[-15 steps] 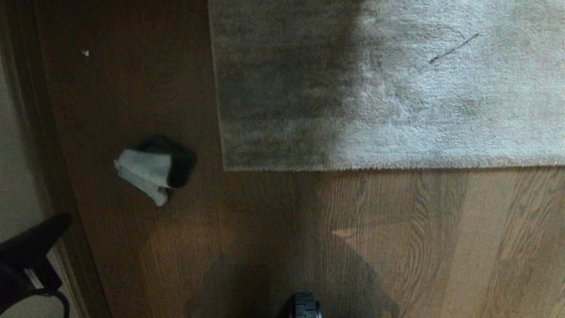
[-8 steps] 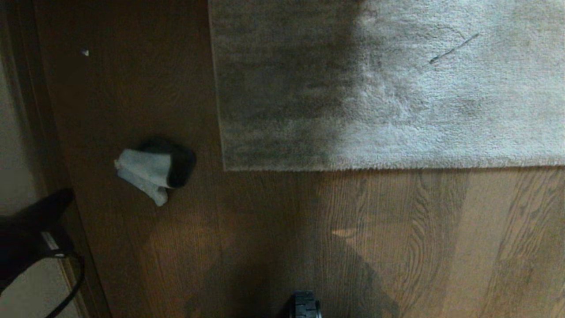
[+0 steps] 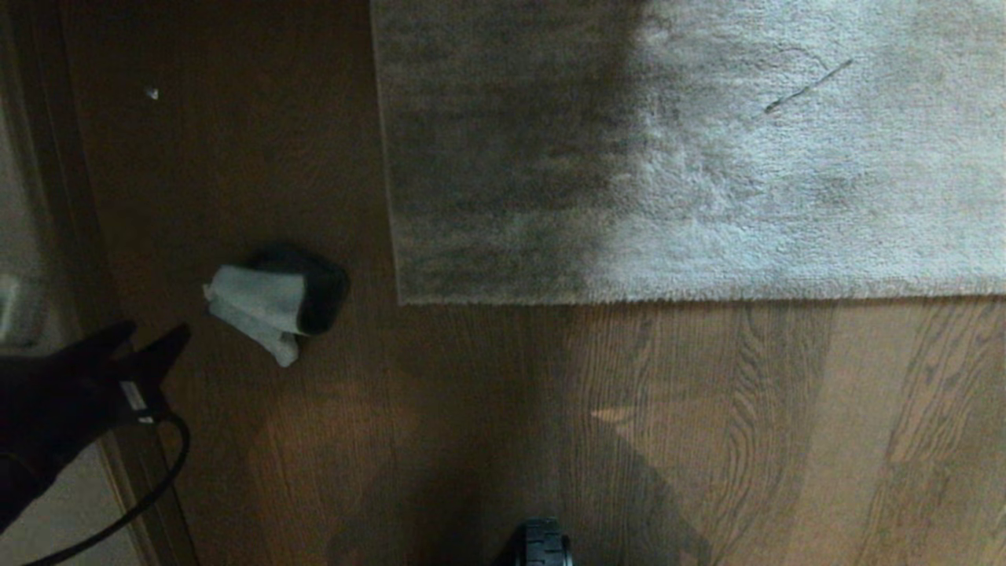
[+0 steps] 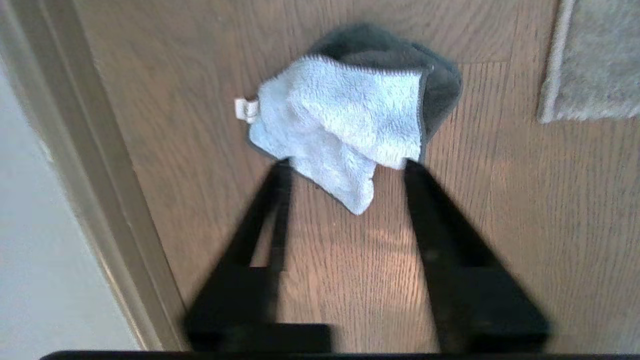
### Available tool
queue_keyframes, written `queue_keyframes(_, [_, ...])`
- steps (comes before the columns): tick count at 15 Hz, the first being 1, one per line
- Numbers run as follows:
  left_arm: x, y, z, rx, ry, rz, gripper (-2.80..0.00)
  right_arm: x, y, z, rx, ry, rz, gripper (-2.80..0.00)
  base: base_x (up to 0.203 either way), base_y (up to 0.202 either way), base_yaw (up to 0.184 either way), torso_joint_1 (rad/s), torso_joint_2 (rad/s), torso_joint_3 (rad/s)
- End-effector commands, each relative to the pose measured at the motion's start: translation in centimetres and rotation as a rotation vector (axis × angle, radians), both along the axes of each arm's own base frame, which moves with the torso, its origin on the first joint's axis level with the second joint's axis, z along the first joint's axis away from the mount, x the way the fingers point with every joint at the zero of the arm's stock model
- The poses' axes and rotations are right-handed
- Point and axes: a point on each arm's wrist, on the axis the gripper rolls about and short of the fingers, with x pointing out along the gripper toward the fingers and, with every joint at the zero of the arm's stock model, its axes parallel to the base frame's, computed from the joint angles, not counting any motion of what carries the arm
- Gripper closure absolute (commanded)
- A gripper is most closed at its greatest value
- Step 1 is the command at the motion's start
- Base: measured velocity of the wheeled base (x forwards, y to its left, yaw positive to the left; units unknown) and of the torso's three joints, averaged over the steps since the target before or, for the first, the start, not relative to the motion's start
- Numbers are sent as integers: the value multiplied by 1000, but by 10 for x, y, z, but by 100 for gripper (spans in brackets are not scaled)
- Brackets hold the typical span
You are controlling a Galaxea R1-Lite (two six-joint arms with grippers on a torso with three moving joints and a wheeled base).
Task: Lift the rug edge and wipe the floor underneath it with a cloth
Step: Pick up the rag
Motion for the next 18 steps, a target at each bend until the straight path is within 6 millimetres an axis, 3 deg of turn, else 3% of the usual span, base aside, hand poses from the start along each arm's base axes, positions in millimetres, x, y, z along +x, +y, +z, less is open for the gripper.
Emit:
queue_keyframes(1, [9, 0, -5, -8, 24, 0, -280, 0, 0, 0, 0, -1, 0, 0, 0, 0, 0, 0, 0, 0])
queue_keyframes(12, [69, 3, -32, -27, -44, 1, -280, 0, 0, 0, 0, -1, -1, 0, 0, 0, 0, 0, 0, 0])
queue_keyframes(18, [91, 4, -48, -27, -78, 4, -280, 0, 0, 0, 0, -1, -1, 0, 0, 0, 0, 0, 0, 0])
